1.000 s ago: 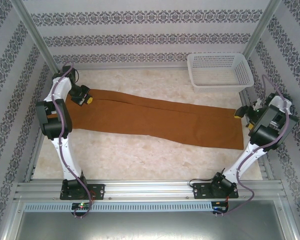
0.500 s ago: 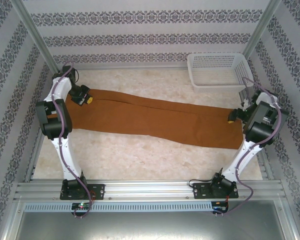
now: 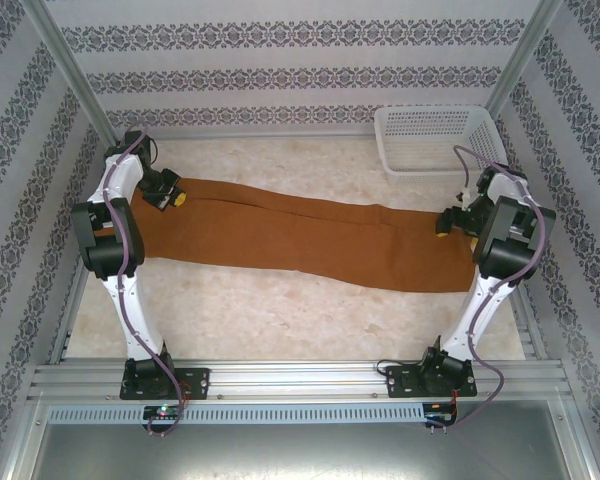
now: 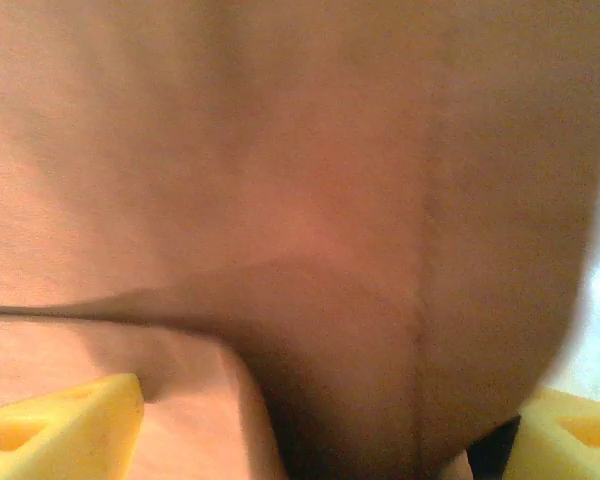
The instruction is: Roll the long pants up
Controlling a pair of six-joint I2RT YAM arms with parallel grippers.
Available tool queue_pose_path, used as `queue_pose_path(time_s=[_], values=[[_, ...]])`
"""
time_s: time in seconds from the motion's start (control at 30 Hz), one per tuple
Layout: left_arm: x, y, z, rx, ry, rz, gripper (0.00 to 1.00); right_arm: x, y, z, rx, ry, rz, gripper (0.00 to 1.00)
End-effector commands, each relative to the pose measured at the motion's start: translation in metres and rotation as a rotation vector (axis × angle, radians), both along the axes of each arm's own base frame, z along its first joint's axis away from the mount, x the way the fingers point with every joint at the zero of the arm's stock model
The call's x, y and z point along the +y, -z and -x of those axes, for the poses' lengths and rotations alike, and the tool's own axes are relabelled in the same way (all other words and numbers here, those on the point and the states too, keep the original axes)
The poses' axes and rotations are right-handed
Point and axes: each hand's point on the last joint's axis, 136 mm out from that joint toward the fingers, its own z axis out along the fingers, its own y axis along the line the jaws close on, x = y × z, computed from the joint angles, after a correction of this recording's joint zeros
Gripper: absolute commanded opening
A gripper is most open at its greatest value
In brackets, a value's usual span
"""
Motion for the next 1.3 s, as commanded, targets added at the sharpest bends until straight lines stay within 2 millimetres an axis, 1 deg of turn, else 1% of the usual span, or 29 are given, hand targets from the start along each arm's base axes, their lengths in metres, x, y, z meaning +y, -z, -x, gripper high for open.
queue_pose_path(time_s=[0.0, 0.07, 0.13, 0.17, 0.2, 0.23, 0.3, 0.33, 0.4, 0.43, 0.5, 0.53, 0.6, 0.67, 0.7, 0.73, 0.8, 0.87, 0.93, 0.97, 1.0, 1.03, 1.07, 1.1, 1.2, 1.27], values=[[0.004, -0.013, -0.010, -0.055, 0.010, -0.005, 0.00, 0.026, 0.001, -0.013, -0.019, -0.022, -0.103, 0.83], [0.003, -0.014, -0.010, -0.056, 0.012, -0.006, 0.00, 0.027, 0.004, -0.012, -0.007, -0.019, -0.105, 0.80], [0.004, -0.014, -0.009, -0.053, 0.013, -0.010, 0.00, 0.030, 0.005, -0.012, -0.006, -0.014, -0.113, 0.74], [0.004, -0.015, -0.009, -0.055, 0.013, -0.009, 0.00, 0.030, 0.006, -0.011, -0.005, -0.008, -0.115, 0.68], [0.004, -0.015, -0.009, -0.056, 0.014, -0.010, 0.00, 0.029, 0.007, -0.010, -0.004, -0.001, -0.112, 0.58], [0.004, -0.016, -0.009, -0.057, 0.015, -0.011, 0.00, 0.029, 0.007, -0.010, -0.005, 0.003, -0.110, 0.54], [0.004, -0.017, -0.009, -0.060, 0.017, -0.012, 0.00, 0.029, 0.006, -0.009, -0.004, 0.011, -0.108, 0.51], [0.004, -0.018, -0.009, -0.062, 0.017, -0.012, 0.00, 0.028, 0.005, -0.009, -0.002, 0.017, -0.106, 0.44], [0.004, -0.020, -0.010, -0.064, 0.018, -0.010, 0.00, 0.029, 0.004, -0.008, 0.003, 0.027, -0.111, 0.11], [0.004, -0.021, -0.010, -0.069, 0.021, -0.009, 0.01, 0.030, 0.003, -0.008, 0.002, 0.029, -0.114, 0.10], [0.003, -0.023, -0.012, -0.078, 0.028, -0.001, 0.07, 0.030, 0.002, -0.006, 0.015, 0.030, -0.108, 0.18], [0.002, -0.024, -0.013, -0.081, 0.031, 0.001, 0.08, 0.028, 0.002, -0.004, 0.020, 0.028, -0.095, 0.15], [0.002, -0.027, -0.014, -0.091, 0.035, 0.003, 0.13, 0.028, 0.002, -0.001, 0.033, 0.029, -0.088, 0.00], [0.002, -0.028, -0.014, -0.093, 0.041, 0.000, 0.15, 0.029, 0.000, 0.002, 0.041, 0.035, -0.087, 0.00], [0.003, -0.029, -0.013, -0.089, 0.044, -0.006, 0.13, 0.028, -0.002, 0.003, 0.048, 0.042, -0.082, 0.00], [0.004, -0.028, -0.012, -0.082, 0.046, -0.013, 0.10, 0.027, -0.005, 0.004, 0.055, 0.053, -0.071, 0.00], [0.009, -0.029, -0.008, -0.064, 0.049, -0.047, 0.01, 0.021, -0.015, 0.004, 0.059, 0.082, -0.043, 0.00], [0.014, -0.030, -0.004, -0.046, 0.057, -0.080, 0.00, 0.021, -0.028, 0.001, 0.058, 0.100, -0.035, 0.00], [0.020, -0.032, -0.002, -0.040, 0.059, -0.107, 0.00, 0.024, -0.045, -0.003, 0.047, 0.104, -0.033, 0.00], [0.024, -0.033, -0.003, -0.040, 0.061, -0.118, 0.00, 0.028, -0.054, -0.005, 0.040, 0.104, -0.035, 0.00], [0.027, -0.032, -0.003, -0.032, 0.064, -0.120, 0.05, 0.034, -0.064, -0.008, 0.029, 0.099, -0.038, 0.00], [0.030, -0.030, -0.004, -0.023, 0.069, -0.119, 0.12, 0.038, -0.072, -0.010, 0.024, 0.104, -0.044, 0.00], [0.031, -0.028, -0.005, -0.019, 0.073, -0.118, 0.17, 0.044, -0.078, -0.011, 0.024, 0.104, -0.051, 0.00], [0.033, -0.024, -0.006, -0.008, 0.079, -0.118, 0.20, 0.052, -0.087, -0.014, 0.017, 0.105, -0.066, 0.00], [0.038, -0.011, -0.010, 0.023, 0.092, -0.120, 0.22, 0.074, -0.109, -0.020, -0.015, 0.097, -0.105, 0.00], [0.043, -0.005, -0.009, 0.053, 0.095, -0.143, 0.12, 0.089, -0.123, -0.024, -0.037, 0.079, -0.130, 0.00]])
